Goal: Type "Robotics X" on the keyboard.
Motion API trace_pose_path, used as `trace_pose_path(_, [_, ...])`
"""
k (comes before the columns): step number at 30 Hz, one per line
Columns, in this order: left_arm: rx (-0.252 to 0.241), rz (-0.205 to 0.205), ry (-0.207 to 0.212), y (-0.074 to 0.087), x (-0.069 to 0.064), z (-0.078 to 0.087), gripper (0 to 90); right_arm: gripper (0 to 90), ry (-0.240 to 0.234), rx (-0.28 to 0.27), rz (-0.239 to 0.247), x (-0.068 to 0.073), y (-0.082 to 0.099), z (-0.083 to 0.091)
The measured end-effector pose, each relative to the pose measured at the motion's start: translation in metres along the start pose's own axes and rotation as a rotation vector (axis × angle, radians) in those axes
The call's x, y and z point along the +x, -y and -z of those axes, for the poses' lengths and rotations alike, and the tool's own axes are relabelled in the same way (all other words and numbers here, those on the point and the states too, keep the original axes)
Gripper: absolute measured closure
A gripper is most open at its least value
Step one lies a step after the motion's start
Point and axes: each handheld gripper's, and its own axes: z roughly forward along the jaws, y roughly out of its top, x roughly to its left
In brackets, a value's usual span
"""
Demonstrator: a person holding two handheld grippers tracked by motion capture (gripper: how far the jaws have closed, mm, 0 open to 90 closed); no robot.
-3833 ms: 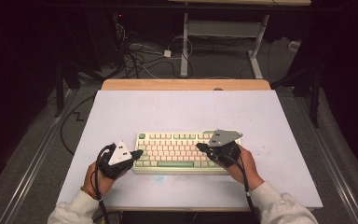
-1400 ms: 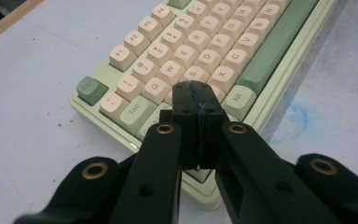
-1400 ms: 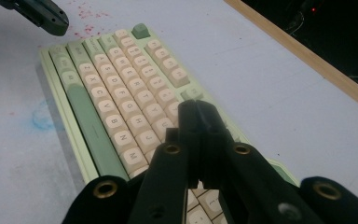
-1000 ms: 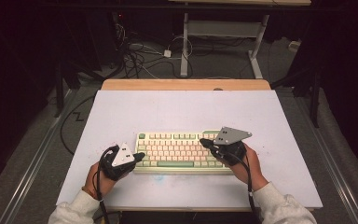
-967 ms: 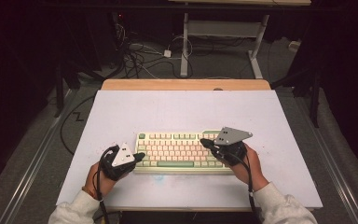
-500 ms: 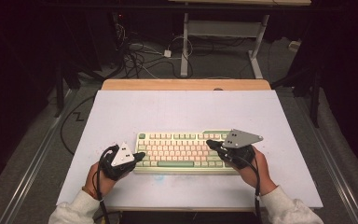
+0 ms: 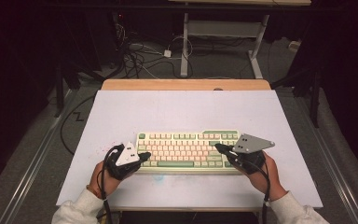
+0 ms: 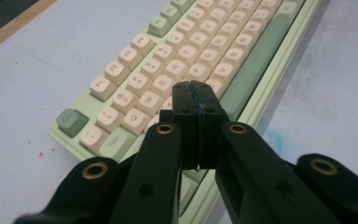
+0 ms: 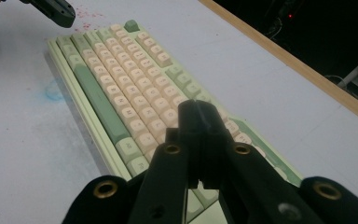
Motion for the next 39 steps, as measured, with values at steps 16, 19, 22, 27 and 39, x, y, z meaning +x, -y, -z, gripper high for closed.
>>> trace_pose_path(16, [0.026, -0.045, 0.071, -0.024, -0.007, -0.028, 87.2, 90.0, -0.007, 0.019, -0.007, 0.004, 0.013, 0.010])
trace_pose_path(19, [0.034, -0.052, 0.079, -0.026, -0.008, -0.033, 87.1, 90.0, -0.007, 0.023, -0.011, 0.003, 0.014, 0.012])
trace_pose_path(22, [0.038, -0.057, 0.087, -0.028, -0.008, -0.036, 87.2, 90.0, -0.005, 0.024, -0.015, 0.002, 0.016, 0.013])
trace_pose_path(27, [0.051, -0.060, 0.096, -0.029, -0.009, -0.042, 87.2, 89.9, -0.009, 0.025, -0.011, 0.002, 0.017, 0.013])
trace_pose_path(39, [0.071, -0.055, 0.095, -0.026, -0.007, -0.047, 87.1, 90.0, -0.011, 0.036, -0.016, 0.002, 0.019, 0.013])
